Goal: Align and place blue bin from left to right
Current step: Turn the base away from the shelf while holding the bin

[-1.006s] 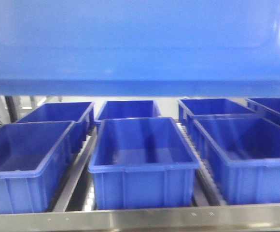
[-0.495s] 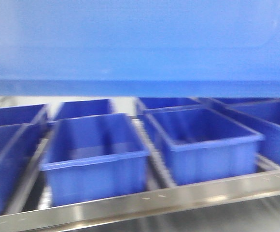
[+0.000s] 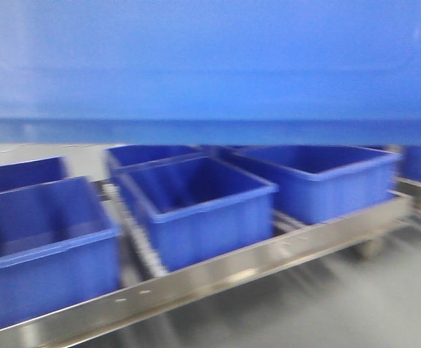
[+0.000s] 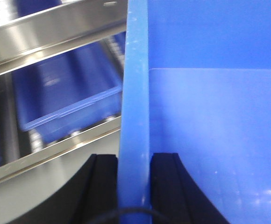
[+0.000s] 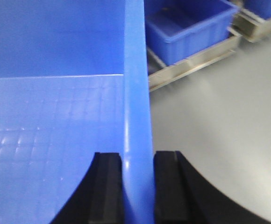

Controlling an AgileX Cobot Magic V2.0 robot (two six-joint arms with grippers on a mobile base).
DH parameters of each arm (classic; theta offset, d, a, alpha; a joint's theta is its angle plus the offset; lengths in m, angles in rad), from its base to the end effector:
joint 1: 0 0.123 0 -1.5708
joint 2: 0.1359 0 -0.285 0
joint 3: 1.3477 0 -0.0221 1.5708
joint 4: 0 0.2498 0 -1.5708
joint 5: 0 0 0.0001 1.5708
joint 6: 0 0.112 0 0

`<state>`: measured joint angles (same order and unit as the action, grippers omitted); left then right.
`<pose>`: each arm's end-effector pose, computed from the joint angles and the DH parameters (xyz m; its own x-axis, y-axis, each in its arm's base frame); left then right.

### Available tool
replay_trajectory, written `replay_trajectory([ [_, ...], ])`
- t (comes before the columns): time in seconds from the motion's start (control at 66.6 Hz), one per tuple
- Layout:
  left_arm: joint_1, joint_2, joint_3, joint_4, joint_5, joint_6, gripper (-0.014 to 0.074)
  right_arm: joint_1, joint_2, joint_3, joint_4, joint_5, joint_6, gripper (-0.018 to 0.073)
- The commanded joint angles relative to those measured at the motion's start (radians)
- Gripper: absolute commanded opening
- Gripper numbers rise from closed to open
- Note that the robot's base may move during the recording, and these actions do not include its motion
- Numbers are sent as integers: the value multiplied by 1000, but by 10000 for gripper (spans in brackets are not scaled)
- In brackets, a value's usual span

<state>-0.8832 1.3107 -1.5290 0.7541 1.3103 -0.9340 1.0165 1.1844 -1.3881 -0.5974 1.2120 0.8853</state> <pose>0.2143 -0.1442 0.4354 -0.5932 -0.0358 -0.8042 -0.0746 0.9972 0.0106 0.1685 0.1601 0.4201 -0.6433 -0.0607 -0.7632 -0.1897 0.9784 0.0821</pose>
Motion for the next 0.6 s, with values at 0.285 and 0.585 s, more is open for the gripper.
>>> replay_trajectory([
  [0.285, -19, -8, -7, 17, -89, -5, -111, 10, -9, -8, -17, -99, 2, -78],
  [0.585, -19, -8, -7, 17, -89, -5, -111, 10, -9, -8, -17, -99, 2, -78],
])
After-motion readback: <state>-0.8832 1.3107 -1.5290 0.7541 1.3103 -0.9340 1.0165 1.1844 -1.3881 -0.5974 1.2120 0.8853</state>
